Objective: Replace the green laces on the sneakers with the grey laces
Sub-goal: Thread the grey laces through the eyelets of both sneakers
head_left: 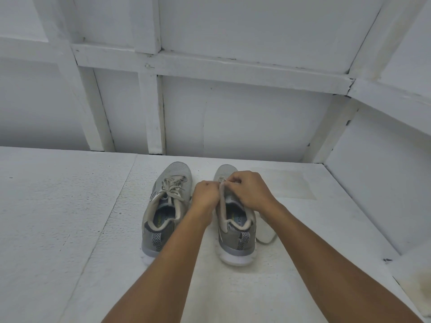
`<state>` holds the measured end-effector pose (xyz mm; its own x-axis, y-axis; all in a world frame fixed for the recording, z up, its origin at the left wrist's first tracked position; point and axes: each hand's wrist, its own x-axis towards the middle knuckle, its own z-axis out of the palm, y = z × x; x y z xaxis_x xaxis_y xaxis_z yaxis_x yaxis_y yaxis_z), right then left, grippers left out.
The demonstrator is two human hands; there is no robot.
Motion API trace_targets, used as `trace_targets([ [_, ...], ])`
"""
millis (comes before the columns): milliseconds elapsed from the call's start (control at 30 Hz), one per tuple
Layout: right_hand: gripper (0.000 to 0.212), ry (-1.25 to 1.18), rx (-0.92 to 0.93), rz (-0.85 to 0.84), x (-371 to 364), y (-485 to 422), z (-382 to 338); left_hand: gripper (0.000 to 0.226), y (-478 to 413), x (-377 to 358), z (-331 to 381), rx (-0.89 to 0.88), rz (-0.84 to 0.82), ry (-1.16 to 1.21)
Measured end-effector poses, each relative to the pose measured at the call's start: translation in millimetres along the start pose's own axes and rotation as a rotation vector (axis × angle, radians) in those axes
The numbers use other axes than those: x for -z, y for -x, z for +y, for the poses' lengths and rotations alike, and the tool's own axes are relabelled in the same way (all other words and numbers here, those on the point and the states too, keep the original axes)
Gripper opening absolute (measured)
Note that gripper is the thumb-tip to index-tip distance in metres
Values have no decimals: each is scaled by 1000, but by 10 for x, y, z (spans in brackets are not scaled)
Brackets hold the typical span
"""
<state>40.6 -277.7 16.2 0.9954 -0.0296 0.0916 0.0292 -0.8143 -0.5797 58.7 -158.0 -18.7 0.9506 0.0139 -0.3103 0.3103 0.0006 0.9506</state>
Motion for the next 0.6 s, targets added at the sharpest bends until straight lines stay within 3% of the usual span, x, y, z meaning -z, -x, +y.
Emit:
trace_targets([
  [67, 20, 96, 14, 24, 47, 58, 18, 25, -44, 12, 45, -22, 58, -61],
  [133, 36, 196, -16, 100, 69, 191, 44, 23, 7, 65, 197, -115, 186, -20],
  [200, 47, 132, -96, 187, 65, 380, 85, 23, 31, 203, 499, -237, 235, 252],
  [267, 45, -80, -205, 257, 44, 558, 124, 22, 39, 475, 902, -307, 213, 646],
  [333, 37, -263, -309, 291, 12, 679, 158, 19, 29, 723, 1217, -382, 200, 734],
  [433, 26, -387, -366, 287, -37, 753, 156, 19, 2, 765, 1326, -444, 94, 229],
  [533, 18, -446, -374, 309, -81, 766, 127, 31, 58, 471, 981, -366, -225, -783],
  [600, 15, -457, -374, 325, -100, 757, 116, 27, 51, 350, 716, -378, -345, -1256],
])
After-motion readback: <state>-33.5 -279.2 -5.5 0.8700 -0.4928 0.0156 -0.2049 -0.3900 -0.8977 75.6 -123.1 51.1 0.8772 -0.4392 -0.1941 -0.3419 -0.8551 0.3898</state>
